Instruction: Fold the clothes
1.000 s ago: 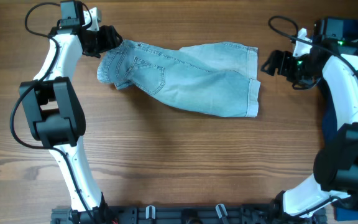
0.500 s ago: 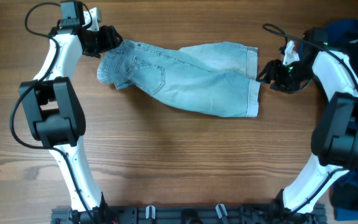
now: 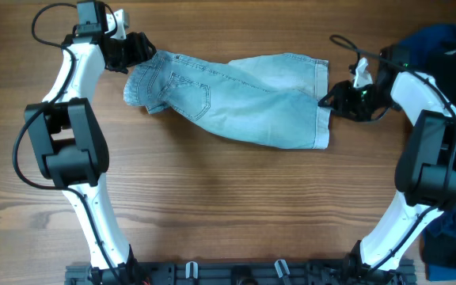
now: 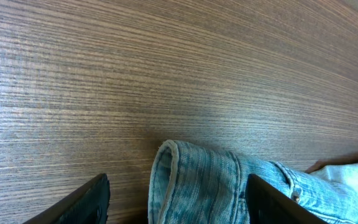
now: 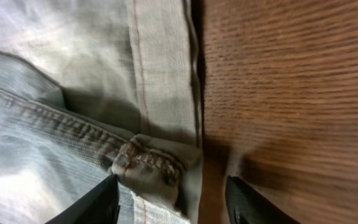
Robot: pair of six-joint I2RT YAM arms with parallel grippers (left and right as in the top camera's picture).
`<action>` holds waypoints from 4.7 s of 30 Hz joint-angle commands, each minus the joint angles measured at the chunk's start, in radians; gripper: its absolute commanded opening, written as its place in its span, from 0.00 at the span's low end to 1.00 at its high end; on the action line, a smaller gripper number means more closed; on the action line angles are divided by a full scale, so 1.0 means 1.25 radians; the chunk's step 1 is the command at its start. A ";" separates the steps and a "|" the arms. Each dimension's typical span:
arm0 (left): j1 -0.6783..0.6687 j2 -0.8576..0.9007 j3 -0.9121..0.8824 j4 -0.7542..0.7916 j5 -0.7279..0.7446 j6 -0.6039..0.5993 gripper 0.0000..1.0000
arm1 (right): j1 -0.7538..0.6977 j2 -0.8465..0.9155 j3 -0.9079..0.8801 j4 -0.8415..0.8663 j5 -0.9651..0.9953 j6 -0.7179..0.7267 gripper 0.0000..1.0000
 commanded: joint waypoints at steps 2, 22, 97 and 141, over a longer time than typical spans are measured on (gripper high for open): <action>0.002 0.006 0.013 0.004 0.019 -0.002 0.70 | 0.002 0.016 -0.035 0.047 -0.090 0.006 0.46; 0.011 -0.020 0.013 0.005 0.019 -0.002 0.66 | 0.002 -0.003 -0.031 0.079 -0.095 -0.014 0.04; 0.009 -0.374 0.013 -0.503 0.109 -0.001 0.07 | 0.001 0.015 0.008 0.120 -0.110 -0.078 0.39; 0.026 -0.131 -0.041 -0.235 -0.066 -0.002 0.48 | 0.002 0.015 -0.019 0.127 -0.082 -0.078 0.31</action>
